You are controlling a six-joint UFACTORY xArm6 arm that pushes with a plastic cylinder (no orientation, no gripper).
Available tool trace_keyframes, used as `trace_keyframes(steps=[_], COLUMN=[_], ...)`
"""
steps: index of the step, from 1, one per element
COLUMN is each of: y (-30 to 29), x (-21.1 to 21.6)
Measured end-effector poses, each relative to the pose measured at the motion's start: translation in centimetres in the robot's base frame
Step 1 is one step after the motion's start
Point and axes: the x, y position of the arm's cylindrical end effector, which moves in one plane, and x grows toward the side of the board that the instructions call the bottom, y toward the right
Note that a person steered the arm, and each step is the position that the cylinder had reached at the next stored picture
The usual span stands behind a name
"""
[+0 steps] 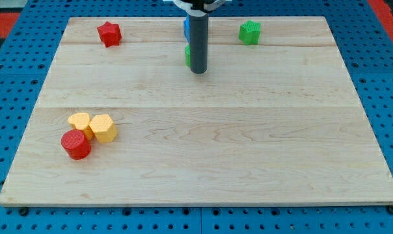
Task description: Move the green circle on top of the yellow blocks
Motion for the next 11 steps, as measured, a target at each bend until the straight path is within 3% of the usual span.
trace_keyframes(steps=[1, 2, 3, 4, 7, 9, 11], y=[3.9, 2.0, -3.7, -5.1, -7.7, -13.3, -14.8], x=[-1.5, -3.4, -3.0, 0.8, 0.1, 6.7, 5.3])
